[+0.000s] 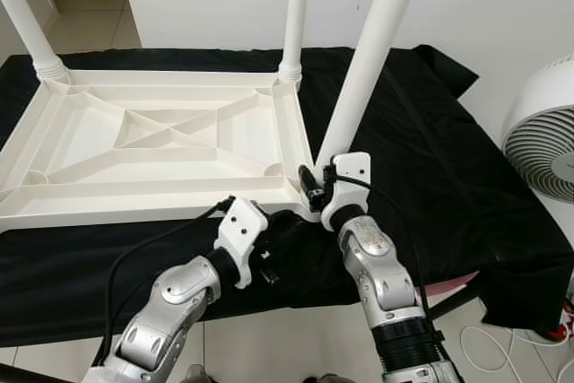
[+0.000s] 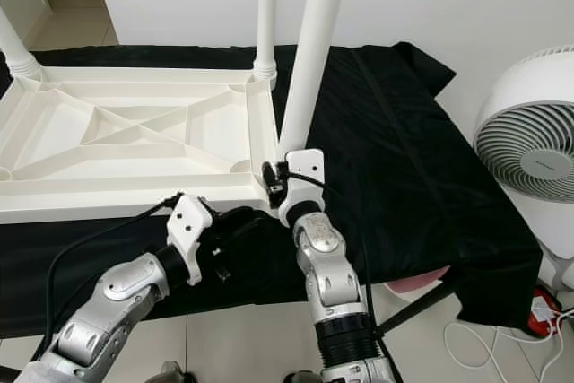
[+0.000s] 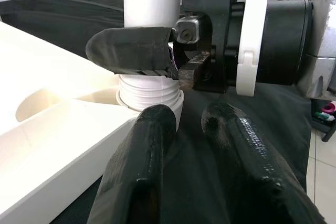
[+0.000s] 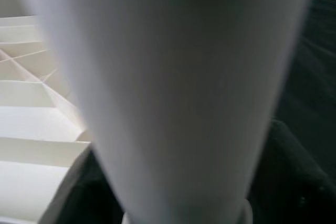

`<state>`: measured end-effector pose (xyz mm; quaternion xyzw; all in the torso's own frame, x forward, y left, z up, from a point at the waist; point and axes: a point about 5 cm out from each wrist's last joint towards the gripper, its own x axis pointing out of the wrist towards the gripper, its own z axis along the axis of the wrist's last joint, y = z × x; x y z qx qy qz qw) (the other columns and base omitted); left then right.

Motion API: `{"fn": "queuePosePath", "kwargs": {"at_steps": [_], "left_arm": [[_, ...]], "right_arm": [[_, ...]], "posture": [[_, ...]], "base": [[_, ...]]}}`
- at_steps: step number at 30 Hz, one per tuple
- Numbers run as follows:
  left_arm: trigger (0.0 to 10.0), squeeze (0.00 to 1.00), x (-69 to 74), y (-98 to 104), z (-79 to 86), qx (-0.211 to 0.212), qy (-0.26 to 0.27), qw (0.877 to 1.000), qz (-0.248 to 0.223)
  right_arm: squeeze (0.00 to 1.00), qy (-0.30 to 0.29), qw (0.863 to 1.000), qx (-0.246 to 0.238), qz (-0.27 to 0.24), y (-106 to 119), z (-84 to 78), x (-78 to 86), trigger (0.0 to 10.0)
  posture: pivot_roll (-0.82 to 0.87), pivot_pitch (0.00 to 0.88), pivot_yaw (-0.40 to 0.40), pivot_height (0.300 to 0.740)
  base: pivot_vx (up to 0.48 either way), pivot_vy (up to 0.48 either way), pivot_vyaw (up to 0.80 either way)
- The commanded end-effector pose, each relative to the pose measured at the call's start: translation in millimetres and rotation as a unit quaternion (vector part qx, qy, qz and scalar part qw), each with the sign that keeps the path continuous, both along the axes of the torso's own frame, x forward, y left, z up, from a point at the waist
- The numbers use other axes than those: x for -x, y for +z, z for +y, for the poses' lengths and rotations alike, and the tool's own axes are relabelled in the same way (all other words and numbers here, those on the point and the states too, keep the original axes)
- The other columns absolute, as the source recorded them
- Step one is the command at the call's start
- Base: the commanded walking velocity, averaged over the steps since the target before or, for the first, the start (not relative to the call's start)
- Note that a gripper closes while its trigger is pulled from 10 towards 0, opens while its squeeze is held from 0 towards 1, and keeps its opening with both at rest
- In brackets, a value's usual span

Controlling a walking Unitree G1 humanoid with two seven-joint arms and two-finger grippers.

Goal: Building children table

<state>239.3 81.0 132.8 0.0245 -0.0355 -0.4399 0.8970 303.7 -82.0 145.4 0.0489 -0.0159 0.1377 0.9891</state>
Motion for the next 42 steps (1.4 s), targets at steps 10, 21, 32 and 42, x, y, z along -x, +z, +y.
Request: {"fn": "queuePosePath", "kwargs": {"at_steps": [10,21,32,42], "left_arm": [[10.0,0.00,-1.4,0.9,-4.9,-0.004,-0.036,0.999,0.000],[10.0,0.00,-2.5,2.0,-5.5,-0.002,-0.036,0.999,-0.002],[10.0,0.00,-2.1,3.2,-3.8,-0.006,-0.040,0.999,-0.002],[10.0,0.00,-0.6,2.9,-2.5,-0.010,-0.040,0.999,0.000]], "right_arm": [[0.79,0.101,0.992,0.081,0.007,-5.2,-21.2,-9.4,10.0],[0.00,0.272,0.946,0.176,-0.028,-5.3,-23.1,-14.6,10.0],[0.00,0.296,0.932,0.205,-0.042,-1.2,-26.6,-34.3,9.1],[0.00,0.318,0.922,0.216,-0.042,-7.5,-35.5,-35.5,0.0]], "posture": [[-0.02,0.052,-0.024,0.740],[-0.01,0.037,-0.022,0.740],[0.00,0.037,-0.007,0.740],[0.01,0.038,-0.003,0.740]], "base": [[0.000,0.000,0.00],[0.000,0.000,0.00],[0.000,0.000,0.00],[0.000,0.000,0.00]]}}
